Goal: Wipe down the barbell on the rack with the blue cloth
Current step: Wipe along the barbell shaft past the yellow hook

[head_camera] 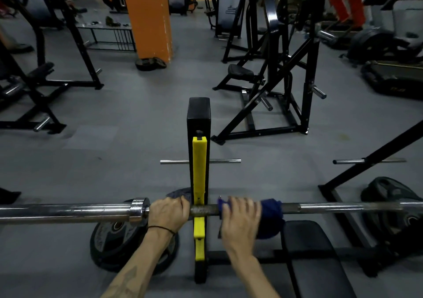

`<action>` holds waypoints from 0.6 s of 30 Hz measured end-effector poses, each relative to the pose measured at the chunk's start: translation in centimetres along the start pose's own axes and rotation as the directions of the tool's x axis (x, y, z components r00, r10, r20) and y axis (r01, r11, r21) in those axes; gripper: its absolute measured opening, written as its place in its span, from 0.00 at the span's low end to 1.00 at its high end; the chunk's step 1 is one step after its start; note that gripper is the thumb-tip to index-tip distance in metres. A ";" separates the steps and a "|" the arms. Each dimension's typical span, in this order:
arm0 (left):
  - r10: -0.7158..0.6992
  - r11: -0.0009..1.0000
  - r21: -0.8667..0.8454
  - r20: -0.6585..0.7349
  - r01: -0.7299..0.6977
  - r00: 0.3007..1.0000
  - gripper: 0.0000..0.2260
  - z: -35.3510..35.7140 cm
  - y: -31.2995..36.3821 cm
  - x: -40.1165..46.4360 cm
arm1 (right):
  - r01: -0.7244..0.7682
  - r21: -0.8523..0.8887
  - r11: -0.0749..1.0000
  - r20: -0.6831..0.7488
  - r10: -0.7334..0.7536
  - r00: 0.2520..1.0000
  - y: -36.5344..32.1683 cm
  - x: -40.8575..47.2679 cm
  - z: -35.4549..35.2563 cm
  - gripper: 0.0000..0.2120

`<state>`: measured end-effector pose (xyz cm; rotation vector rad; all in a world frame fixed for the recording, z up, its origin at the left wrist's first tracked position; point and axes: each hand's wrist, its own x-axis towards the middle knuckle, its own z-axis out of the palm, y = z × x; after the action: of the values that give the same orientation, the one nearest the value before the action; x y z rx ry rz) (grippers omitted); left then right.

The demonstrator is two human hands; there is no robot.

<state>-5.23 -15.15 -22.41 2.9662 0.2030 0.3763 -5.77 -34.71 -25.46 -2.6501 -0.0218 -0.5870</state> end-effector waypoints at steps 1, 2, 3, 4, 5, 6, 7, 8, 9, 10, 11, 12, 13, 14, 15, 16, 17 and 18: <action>0.008 1.000 0.002 0.025 -0.008 1.000 0.23 0.1 -0.1 0.1 | 0.073 0.034 0.997 0.039 -0.075 0.996 -1.6 -0.6 0.4 0.26; 0.020 1.000 0.004 0.048 -0.021 0.999 0.23 0.3 -0.3 0.2 | 0.190 0.062 0.980 0.087 -0.195 0.977 -2.3 -1.1 0.7 0.27; 0.046 0.999 0.008 0.073 -0.047 0.996 0.22 0.3 -0.5 0.2 | 0.305 0.067 0.950 0.145 -0.312 0.939 -1.7 -1.1 0.5 0.27; 0.080 0.996 0.035 0.124 -0.085 0.989 0.21 -0.2 -0.4 0.3 | 0.396 0.065 0.916 0.189 -0.401 0.896 -0.2 -0.5 -0.1 0.26; 0.111 0.987 0.094 0.197 -0.131 0.974 0.20 -0.7 -0.3 0.6 | 0.455 0.049 0.889 0.201 -0.455 0.868 1.9 0.2 -0.6 0.25; 0.150 0.964 0.171 0.284 -0.203 0.947 0.20 -1.3 -0.1 0.9 | 0.462 0.022 0.887 0.178 -0.458 0.871 4.0 0.8 -1.1 0.24; 0.208 0.930 0.225 0.327 -0.289 0.922 0.19 -1.7 0.2 1.5 | 0.408 0.004 0.913 0.133 -0.405 0.905 5.8 1.2 -1.8 0.23; 0.212 0.929 0.210 0.372 -0.305 0.904 0.18 -1.8 0.1 2.2 | 0.297 0.009 0.955 0.088 -0.296 0.951 6.7 1.3 -2.5 0.23; 0.144 0.946 0.180 0.511 -0.269 0.847 0.15 -2.3 0.3 3.2 | 0.152 0.021 0.988 0.050 -0.153 0.987 6.5 1.1 -2.6 0.24; 0.065 0.978 0.118 0.615 -0.173 0.785 0.13 -3.0 0.6 4.1 | 0.015 0.040 0.999 0.019 -0.016 1.000 5.1 1.0 -2.3 0.25; 0.012 0.998 0.035 0.690 -0.050 0.724 0.11 -3.4 0.7 4.7 | -0.065 0.073 0.995 0.035 0.063 0.997 2.8 0.8 -1.6 0.27; -0.016 0.998 -0.028 0.736 0.054 0.677 0.10 -3.3 0.5 5.1 | -0.071 0.108 0.992 0.099 0.060 0.993 0.2 0.3 -0.9 0.29; -0.049 0.992 -0.038 0.750 0.118 0.660 0.10 -3.1 0.5 5.2 | -0.009 0.140 0.990 0.180 -0.017 0.984 -1.9 -0.4 -0.3 0.31; -0.068 0.994 -0.017 0.708 0.112 0.703 0.12 -2.8 0.4 5.1 | 0.102 0.156 0.983 0.255 -0.140 0.957 -3.1 -1.0 0.0 0.34; -0.034 0.999 0.012 0.583 0.033 0.811 0.15 -2.2 0.3 4.7 | 0.238 0.149 0.960 0.292 -0.272 0.917 -2.9 -1.2 -0.2 0.34; 0.032 0.998 0.038 0.451 -0.055 0.892 0.18 -1.8 0.0 3.6 | 0.356 0.125 0.926 0.289 -0.377 0.880 -1.5 -0.6 -0.9 0.33; 0.090 0.994 0.033 0.326 -0.107 0.941 0.21 -1.3 -0.4 2.1 | 0.424 0.090 0.901 0.276 -0.432 0.859 0.5 0.0 -1.5 0.31; 0.176 0.983 0.026 0.122 -0.180 0.977 0.23 -0.4 -1.0 0.4 | 0.434 0.058 0.899 0.249 -0.434 0.866 2.9 0.6 -2.0 0.29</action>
<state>-5.07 -14.10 -22.04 3.0405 -0.0708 0.2155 -5.72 -38.24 -24.73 -2.7106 -0.7140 -0.3692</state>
